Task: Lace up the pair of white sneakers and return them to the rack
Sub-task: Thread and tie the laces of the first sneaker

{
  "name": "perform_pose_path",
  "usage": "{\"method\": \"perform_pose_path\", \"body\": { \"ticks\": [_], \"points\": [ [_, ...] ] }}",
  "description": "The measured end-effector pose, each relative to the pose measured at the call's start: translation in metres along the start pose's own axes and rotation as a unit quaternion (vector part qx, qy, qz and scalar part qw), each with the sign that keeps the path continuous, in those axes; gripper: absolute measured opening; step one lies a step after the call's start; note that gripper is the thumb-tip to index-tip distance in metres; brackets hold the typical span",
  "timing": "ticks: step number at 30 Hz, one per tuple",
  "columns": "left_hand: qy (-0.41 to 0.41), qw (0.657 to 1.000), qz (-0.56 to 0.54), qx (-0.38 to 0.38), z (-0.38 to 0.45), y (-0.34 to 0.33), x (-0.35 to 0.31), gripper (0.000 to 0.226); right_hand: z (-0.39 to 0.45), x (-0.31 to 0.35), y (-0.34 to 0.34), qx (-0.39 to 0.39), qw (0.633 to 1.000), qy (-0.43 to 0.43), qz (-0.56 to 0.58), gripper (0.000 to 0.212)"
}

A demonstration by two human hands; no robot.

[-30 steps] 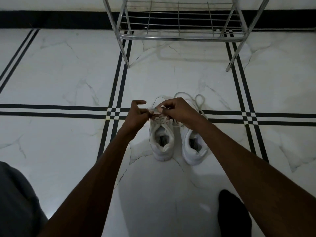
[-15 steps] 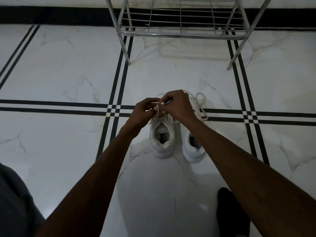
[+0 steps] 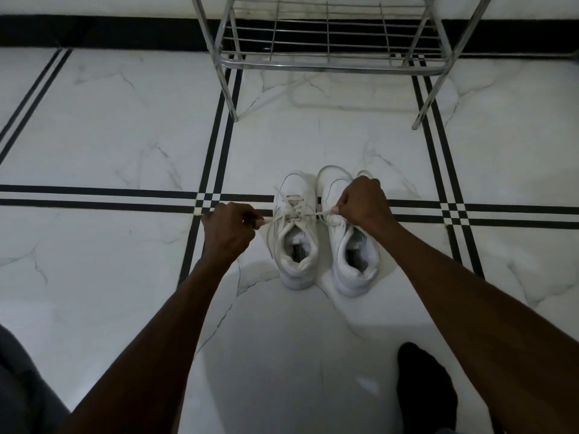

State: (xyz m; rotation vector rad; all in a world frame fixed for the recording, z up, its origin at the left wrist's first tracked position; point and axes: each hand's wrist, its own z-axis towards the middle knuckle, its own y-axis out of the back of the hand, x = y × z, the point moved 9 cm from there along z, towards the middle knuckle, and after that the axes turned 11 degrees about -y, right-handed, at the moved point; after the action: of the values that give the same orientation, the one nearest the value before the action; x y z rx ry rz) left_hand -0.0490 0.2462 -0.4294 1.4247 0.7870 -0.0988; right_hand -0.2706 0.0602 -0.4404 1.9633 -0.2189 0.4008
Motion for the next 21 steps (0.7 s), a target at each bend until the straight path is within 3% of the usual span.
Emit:
{"method": "perform_pose_path", "body": {
  "ticks": [4,11,15,17,20,21],
  "points": [
    [-0.001,0.999,0.037,-0.02,-0.001,0.005,-0.004,0.019,-0.006,0.008,0.009,-0.04,0.999,0.019,-0.017,0.038],
    [0.019,0.999,0.008,-0.033,-0.006,-0.003,0.01,0.012,-0.018,0.021,0.008,-0.078,0.99,0.078,-0.091,0.018],
    [0.021,1.0,-0.021,0.004,-0.003,-0.008,0.011,0.008,-0.022,0.033,0.008,-0.089,0.979,0.103,-0.151,0.013],
    [-0.005,0.997,-0.071,0.029,-0.004,-0.018,0.006,0.013,-0.02,0.04,-0.001,-0.05,0.977,0.139,-0.151,0.025],
    [-0.036,0.991,-0.124,0.04,-0.009,-0.027,-0.007,0.031,-0.033,0.068,-0.019,0.037,0.963,0.259,-0.063,0.069],
    [-0.049,0.99,-0.128,0.039,-0.009,-0.029,-0.011,0.032,-0.043,0.08,-0.026,0.064,0.949,0.303,-0.066,0.069]
  ]
}}
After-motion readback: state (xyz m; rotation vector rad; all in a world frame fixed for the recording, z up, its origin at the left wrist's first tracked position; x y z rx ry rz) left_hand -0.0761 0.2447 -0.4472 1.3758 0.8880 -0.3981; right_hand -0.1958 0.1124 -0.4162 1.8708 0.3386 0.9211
